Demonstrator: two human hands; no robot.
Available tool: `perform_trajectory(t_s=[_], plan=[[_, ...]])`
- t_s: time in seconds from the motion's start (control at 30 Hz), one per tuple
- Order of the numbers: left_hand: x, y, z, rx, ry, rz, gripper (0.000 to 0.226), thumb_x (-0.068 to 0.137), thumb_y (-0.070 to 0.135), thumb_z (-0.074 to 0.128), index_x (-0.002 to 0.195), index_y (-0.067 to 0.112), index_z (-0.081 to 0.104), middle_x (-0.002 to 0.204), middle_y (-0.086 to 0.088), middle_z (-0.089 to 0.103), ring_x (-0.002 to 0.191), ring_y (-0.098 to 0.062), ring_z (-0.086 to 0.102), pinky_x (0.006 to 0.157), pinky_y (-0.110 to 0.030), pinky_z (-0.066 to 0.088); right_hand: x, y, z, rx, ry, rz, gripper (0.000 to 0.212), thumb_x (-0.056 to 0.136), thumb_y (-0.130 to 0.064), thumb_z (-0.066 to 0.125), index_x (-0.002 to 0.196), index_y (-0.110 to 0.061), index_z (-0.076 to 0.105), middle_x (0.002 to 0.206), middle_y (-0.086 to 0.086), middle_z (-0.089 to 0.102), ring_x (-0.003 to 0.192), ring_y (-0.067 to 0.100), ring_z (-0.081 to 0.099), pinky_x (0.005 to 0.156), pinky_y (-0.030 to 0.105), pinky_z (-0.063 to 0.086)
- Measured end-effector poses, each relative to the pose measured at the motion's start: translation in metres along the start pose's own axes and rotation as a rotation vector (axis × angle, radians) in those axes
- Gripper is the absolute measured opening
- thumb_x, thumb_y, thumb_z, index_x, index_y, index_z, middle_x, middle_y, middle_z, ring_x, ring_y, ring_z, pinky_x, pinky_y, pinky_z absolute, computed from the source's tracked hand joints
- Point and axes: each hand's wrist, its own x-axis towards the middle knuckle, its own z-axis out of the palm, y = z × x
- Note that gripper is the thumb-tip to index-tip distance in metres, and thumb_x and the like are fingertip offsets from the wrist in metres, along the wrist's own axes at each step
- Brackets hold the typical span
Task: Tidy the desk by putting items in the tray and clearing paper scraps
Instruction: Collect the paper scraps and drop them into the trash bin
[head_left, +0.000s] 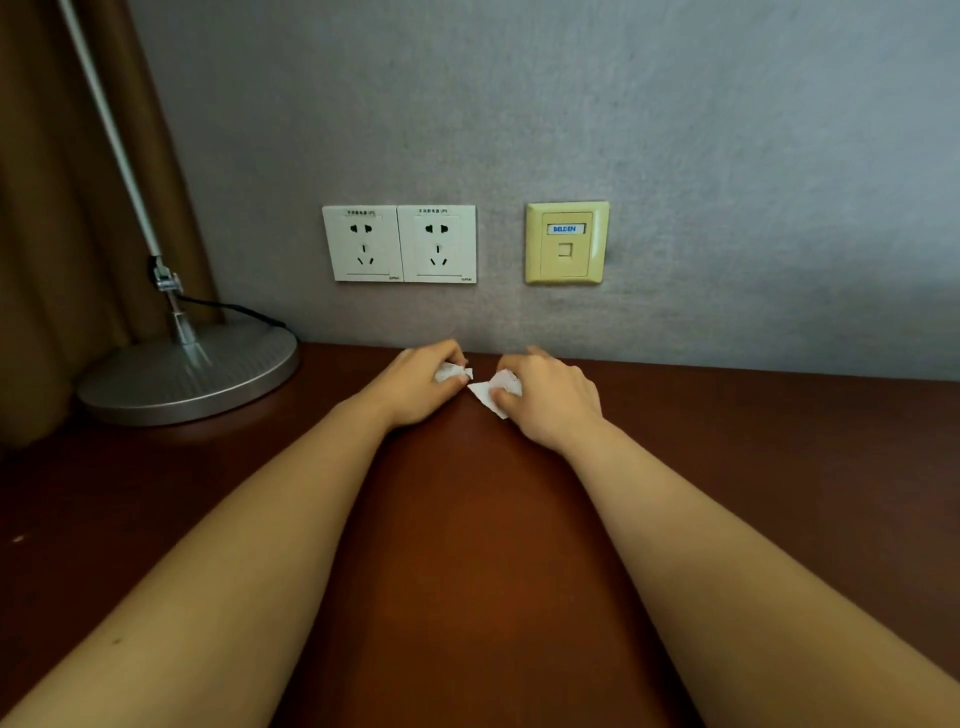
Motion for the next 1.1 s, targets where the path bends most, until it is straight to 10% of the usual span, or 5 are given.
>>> perform_trajectory(t_s=[0.3,0.63,1.1], plan=[[-0.037,0.012,-0.008,-0.069,0.119,-0.061,0.008,0.088,0.016,0.061,0.093,0.012,0.066,0.103,-0.001,0.07,0.099,-0.016,0.062,0.087,-0.033,0.051,-0.011,-0.003,0.002,-0.002,-0.03,-0.068,0.04,0.094,-0.015,0.044,0.13,-0.03,0.049,0.135,0.003,0.048,0.114,0.039,0.055,0.094,0.047,0.046],[-0.076,0.033,-0.015,-0.12,0.191,-0.137,0.008,0.089,0.011,0.056,0.089,0.014,0.063,0.079,0.004,0.061,0.075,-0.012,0.054,0.055,-0.018,0.036,-0.039,-0.01,-0.007,0.023,-0.047,-0.06,0.018,0.096,-0.03,0.047,0.109,-0.026,0.059,0.122,0.003,0.048,0.104,0.039,0.057,0.08,0.039,0.045],[-0.127,0.053,-0.023,-0.305,0.223,-0.208,0.018,0.09,0.014,0.051,0.086,0.01,0.069,0.067,0.005,0.061,0.061,-0.009,0.051,0.058,-0.024,0.04,-0.079,-0.017,-0.016,0.008,-0.048,-0.05,0.027,0.097,-0.029,0.048,0.12,-0.019,0.058,0.119,0.006,0.054,0.107,0.034,0.058,0.084,0.039,0.046]])
